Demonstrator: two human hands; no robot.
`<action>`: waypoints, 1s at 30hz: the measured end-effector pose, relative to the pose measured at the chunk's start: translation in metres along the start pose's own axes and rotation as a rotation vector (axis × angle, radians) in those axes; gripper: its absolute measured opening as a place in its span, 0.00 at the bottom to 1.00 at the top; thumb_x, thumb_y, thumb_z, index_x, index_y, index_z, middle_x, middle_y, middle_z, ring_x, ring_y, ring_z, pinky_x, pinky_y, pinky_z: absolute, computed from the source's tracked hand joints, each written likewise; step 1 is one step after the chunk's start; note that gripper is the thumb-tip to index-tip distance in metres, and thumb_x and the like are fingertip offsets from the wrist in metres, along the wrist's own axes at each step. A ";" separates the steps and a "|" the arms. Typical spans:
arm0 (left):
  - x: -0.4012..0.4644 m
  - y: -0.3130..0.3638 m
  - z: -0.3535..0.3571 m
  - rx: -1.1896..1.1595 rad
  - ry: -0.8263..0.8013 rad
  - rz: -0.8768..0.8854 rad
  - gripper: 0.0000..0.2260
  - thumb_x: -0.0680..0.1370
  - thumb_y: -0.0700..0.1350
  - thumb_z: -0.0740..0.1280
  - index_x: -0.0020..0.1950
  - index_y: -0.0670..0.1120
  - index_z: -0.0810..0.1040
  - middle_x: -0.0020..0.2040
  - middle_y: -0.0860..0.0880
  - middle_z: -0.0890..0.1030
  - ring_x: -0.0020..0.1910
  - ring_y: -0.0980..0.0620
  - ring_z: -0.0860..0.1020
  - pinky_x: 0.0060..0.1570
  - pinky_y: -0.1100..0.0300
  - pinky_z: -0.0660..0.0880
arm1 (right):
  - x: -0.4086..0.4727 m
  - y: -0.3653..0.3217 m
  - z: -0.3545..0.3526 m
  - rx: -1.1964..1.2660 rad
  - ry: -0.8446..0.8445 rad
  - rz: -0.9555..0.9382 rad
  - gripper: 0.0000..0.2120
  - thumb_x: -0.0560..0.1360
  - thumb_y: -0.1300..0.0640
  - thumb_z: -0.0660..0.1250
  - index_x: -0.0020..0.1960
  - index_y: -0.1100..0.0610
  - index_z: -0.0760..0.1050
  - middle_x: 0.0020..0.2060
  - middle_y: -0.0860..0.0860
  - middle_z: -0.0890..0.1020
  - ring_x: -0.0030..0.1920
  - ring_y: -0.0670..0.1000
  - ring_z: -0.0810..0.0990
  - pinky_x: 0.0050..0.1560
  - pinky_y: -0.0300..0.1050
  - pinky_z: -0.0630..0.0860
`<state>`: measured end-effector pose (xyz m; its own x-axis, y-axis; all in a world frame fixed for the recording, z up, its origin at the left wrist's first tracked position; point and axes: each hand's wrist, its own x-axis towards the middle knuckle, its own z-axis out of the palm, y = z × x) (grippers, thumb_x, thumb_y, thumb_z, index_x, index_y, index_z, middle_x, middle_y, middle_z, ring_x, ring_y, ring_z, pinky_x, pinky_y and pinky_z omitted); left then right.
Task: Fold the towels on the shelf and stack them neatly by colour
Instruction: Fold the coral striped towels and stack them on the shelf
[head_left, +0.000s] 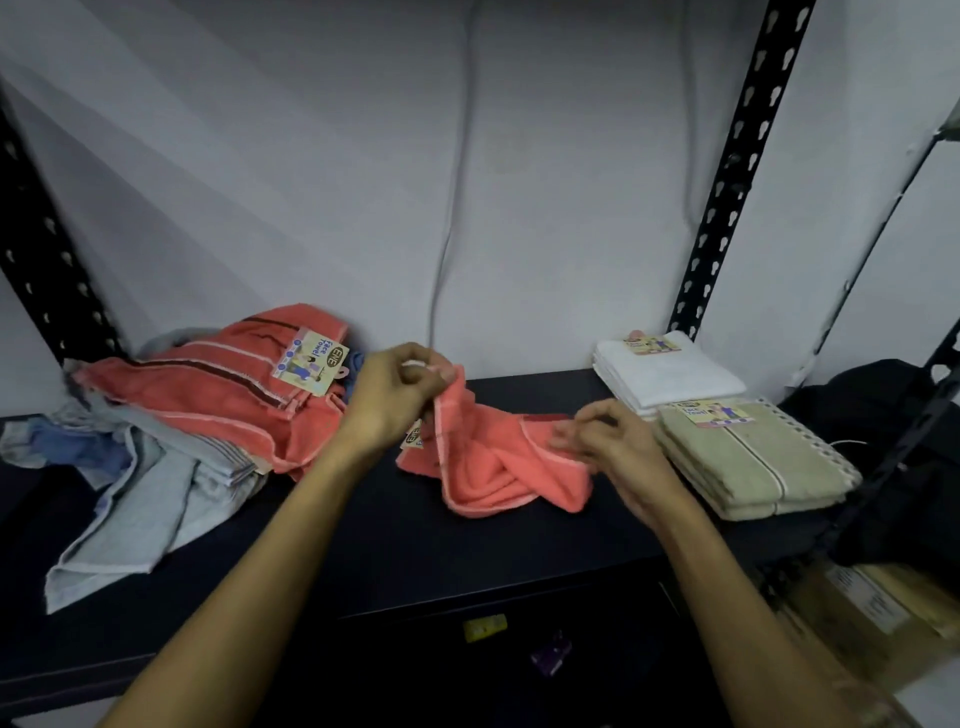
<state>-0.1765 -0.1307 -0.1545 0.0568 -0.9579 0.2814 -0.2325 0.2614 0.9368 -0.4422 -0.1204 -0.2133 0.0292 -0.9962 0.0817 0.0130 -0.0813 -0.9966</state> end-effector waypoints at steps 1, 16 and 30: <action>-0.005 -0.005 0.005 0.045 -0.009 -0.006 0.05 0.78 0.39 0.73 0.48 0.38 0.80 0.32 0.45 0.82 0.26 0.53 0.78 0.28 0.61 0.75 | -0.003 0.006 0.000 -0.140 -0.046 -0.032 0.15 0.68 0.57 0.78 0.50 0.57 0.76 0.51 0.58 0.85 0.55 0.55 0.84 0.60 0.50 0.77; -0.033 -0.040 0.031 0.076 -0.153 -0.147 0.07 0.78 0.45 0.74 0.45 0.43 0.79 0.35 0.46 0.86 0.37 0.46 0.86 0.46 0.48 0.84 | 0.036 0.003 0.031 -1.229 0.087 -0.011 0.11 0.78 0.48 0.67 0.54 0.53 0.80 0.53 0.53 0.82 0.54 0.58 0.80 0.47 0.49 0.73; -0.041 -0.024 0.045 -0.342 -0.080 -0.173 0.05 0.78 0.36 0.70 0.51 0.40 0.86 0.42 0.38 0.86 0.39 0.48 0.85 0.43 0.61 0.83 | -0.018 0.013 0.054 -0.967 0.153 -0.846 0.11 0.80 0.56 0.65 0.58 0.55 0.83 0.49 0.49 0.81 0.46 0.50 0.76 0.45 0.49 0.74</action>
<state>-0.2168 -0.1033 -0.1981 -0.0122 -0.9940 0.1084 0.1117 0.1064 0.9880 -0.3886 -0.1018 -0.2267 0.2520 -0.6130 0.7488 -0.7543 -0.6092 -0.2449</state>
